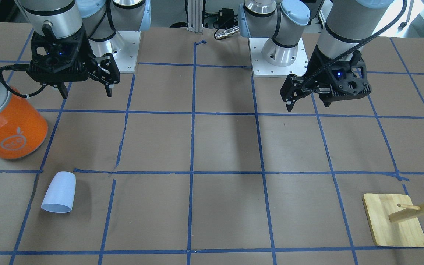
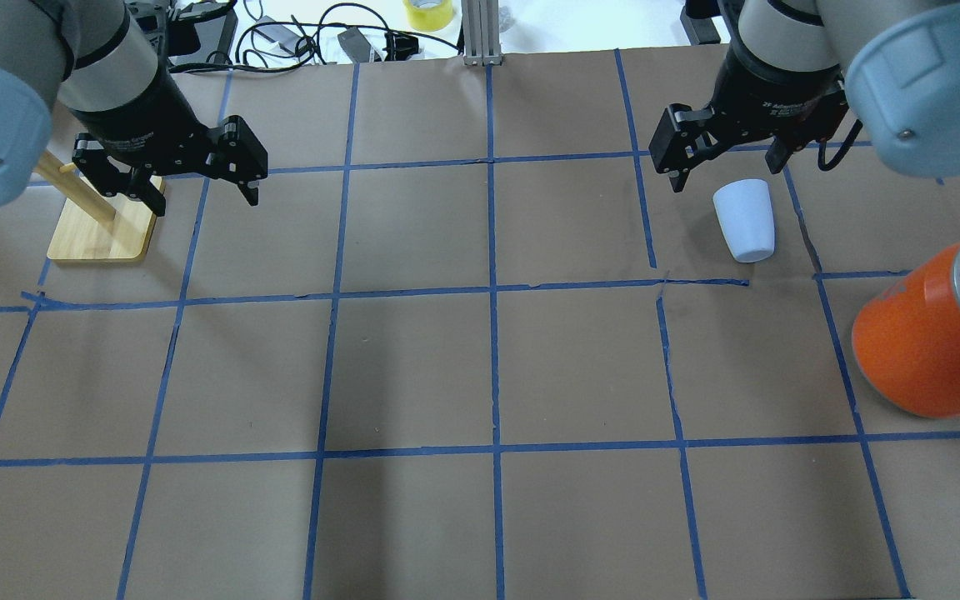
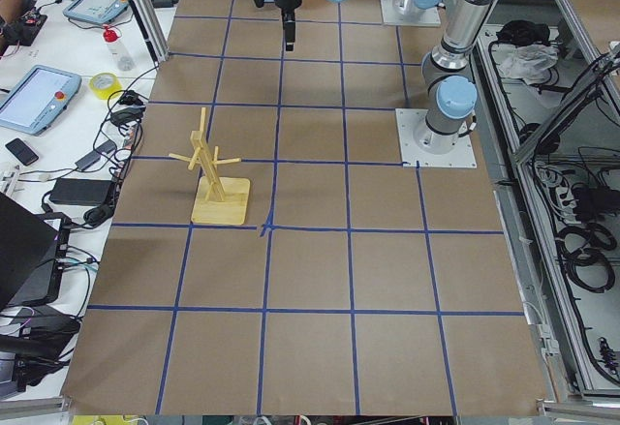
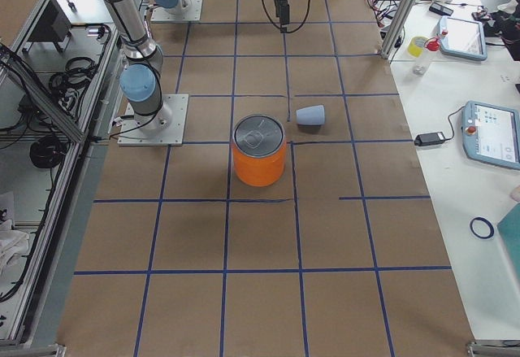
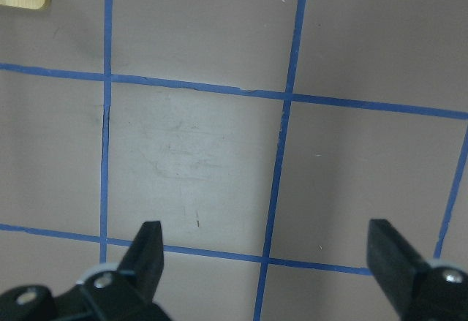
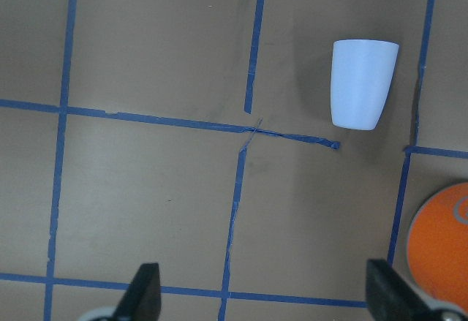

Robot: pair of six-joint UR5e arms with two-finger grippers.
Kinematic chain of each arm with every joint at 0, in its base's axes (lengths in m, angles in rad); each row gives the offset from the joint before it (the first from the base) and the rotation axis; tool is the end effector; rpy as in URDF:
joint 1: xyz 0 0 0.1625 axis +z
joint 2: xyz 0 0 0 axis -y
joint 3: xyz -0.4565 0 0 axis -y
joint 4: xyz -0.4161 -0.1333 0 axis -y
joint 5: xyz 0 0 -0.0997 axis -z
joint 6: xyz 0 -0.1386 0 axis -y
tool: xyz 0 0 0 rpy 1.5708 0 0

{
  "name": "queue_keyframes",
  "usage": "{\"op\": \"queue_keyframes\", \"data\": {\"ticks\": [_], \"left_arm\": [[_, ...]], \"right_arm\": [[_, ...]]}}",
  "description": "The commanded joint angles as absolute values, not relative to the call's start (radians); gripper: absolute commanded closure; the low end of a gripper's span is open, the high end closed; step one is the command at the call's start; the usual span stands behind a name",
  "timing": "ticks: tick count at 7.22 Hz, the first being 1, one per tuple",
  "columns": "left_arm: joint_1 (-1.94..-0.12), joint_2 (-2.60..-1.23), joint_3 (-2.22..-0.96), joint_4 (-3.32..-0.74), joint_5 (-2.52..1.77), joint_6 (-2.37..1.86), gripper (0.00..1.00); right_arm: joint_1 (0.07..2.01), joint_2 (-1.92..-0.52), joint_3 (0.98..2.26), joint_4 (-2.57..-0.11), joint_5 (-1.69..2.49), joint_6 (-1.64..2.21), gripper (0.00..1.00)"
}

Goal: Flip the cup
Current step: 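Move the right gripper down over the white cup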

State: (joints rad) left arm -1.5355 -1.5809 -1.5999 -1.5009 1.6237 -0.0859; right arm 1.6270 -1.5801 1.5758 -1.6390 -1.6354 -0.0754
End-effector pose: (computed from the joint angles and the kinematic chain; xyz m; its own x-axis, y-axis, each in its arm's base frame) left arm -0.1074 -0.5284 0.4674 -0.9912 -0.1224 -0.0500 -0.1208 0.9921 -0.0351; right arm 0.1534 -0.5135 0.4900 -0.9895 -0.1263 0.0697 -0.1309 0.9891 -0.0674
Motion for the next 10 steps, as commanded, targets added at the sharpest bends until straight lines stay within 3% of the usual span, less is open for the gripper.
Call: {"op": "queue_keyframes", "data": {"ticks": [1, 5, 10], "left_arm": [[-1.536, -1.582, -1.6, -1.502, 1.624, -0.086, 0.0], [-1.537, -1.586, -1.601, -1.5, 1.626, -0.086, 0.0], [-1.537, -1.585, -1.601, -1.5, 1.625, -0.087, 0.0]], "right_arm": [[1.614, -1.578, 1.577, -1.637, -1.644, -0.069, 0.0], [1.568, -1.522, 1.578, -1.772, -1.646, -0.025, 0.0], [1.393, -1.174, 1.588, -2.041, -1.638, -0.119, 0.0]]}}
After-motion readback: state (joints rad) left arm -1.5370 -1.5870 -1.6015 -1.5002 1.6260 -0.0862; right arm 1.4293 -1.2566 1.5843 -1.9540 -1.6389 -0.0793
